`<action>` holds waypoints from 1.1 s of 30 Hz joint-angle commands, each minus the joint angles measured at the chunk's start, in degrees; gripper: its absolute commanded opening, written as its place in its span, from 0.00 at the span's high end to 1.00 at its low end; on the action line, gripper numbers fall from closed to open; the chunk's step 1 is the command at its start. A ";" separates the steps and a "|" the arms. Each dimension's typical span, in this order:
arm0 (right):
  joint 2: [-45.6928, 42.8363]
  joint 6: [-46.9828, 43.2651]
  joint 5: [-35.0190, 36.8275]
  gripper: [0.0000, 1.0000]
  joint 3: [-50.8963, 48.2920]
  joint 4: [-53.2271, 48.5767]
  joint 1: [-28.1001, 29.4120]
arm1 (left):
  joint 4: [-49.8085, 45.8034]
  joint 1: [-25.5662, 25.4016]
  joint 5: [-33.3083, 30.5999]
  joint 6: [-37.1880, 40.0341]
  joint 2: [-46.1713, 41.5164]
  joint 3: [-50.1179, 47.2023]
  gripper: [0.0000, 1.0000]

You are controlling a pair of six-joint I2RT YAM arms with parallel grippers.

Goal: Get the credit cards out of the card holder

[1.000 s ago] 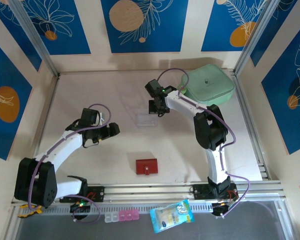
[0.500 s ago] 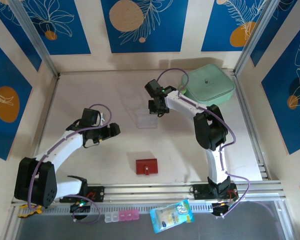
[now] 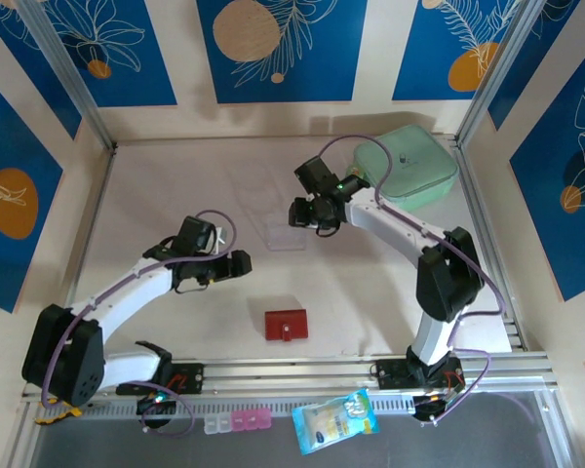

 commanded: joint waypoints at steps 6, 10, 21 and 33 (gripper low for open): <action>-11.33 9.27 -11.23 0.40 -15.99 2.81 10.10 | 2.73 -3.35 3.25 -4.65 -3.53 -1.16 0.22; -14.40 15.09 -12.10 0.34 -22.66 4.09 16.18 | 4.85 -4.35 4.29 -6.26 -3.12 -2.09 0.23; -15.99 27.41 -16.24 0.32 -35.36 15.30 27.70 | 9.85 -7.54 5.50 -8.94 2.00 -2.02 0.28; -13.86 29.28 -16.21 0.26 -38.42 18.34 28.44 | 8.57 -9.12 3.68 -8.68 4.56 0.96 0.27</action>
